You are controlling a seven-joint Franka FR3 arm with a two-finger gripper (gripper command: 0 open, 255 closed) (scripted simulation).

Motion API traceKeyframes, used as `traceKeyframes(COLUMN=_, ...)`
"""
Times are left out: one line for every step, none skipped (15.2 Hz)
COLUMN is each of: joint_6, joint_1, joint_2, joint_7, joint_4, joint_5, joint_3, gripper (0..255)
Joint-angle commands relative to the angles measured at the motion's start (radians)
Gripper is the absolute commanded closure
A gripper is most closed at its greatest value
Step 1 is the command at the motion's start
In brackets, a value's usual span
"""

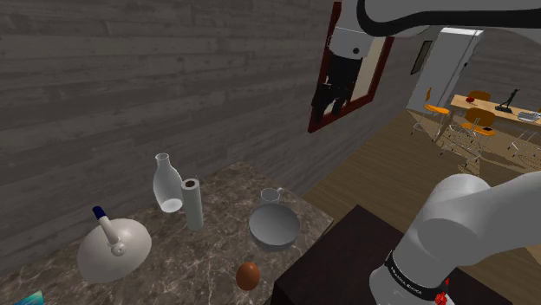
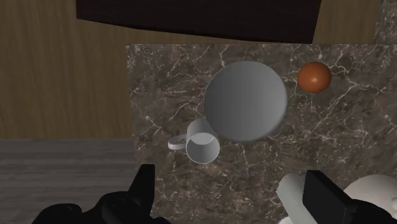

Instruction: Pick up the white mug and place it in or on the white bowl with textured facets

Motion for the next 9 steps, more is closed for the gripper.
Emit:
traceKeyframes(joint_6=0.000, joint_1=0.000, joint_2=0.000, joint_7=0.000, joint_4=0.000, joint_5=0.000, joint_3=0.000, gripper=0)
traceKeyframes(joint_6=0.038, joint_1=-0.001, joint_2=0.006, joint_7=0.015, joint_4=-0.029, joint_5=0.003, joint_3=0.009, gripper=0)
traceKeyframes(joint_6=0.076, joint_1=-0.003, joint_2=0.013, joint_7=0.030, joint_4=-0.056, joint_5=0.005, joint_3=0.018, gripper=0)
traceKeyframes(joint_6=0.115, joint_1=-0.004, joint_2=0.023, joint_7=0.046, joint_4=-0.081, joint_5=0.008, joint_3=0.027, gripper=0)
traceKeyframes(joint_6=0.154, joint_1=-0.006, joint_2=0.034, joint_7=0.061, joint_4=-0.106, joint_5=0.011, joint_3=0.036, gripper=0)
traceKeyframes(joint_6=0.194, joint_1=-0.008, joint_2=0.048, joint_7=0.077, joint_4=-0.129, joint_5=0.013, joint_3=0.045, gripper=0)
traceKeyframes(joint_6=0.234, joint_1=-0.009, joint_2=0.063, joint_7=0.092, joint_4=-0.150, joint_5=0.015, joint_3=0.054, gripper=0)
traceKeyframes(joint_6=0.275, joint_1=-0.011, joint_2=0.080, joint_7=0.108, joint_4=-0.170, joint_5=0.017, joint_3=0.064, gripper=0)
traceKeyframes(joint_6=0.316, joint_1=-0.013, joint_2=0.100, joint_7=0.124, joint_4=-0.188, joint_5=0.018, joint_3=0.073, gripper=0)
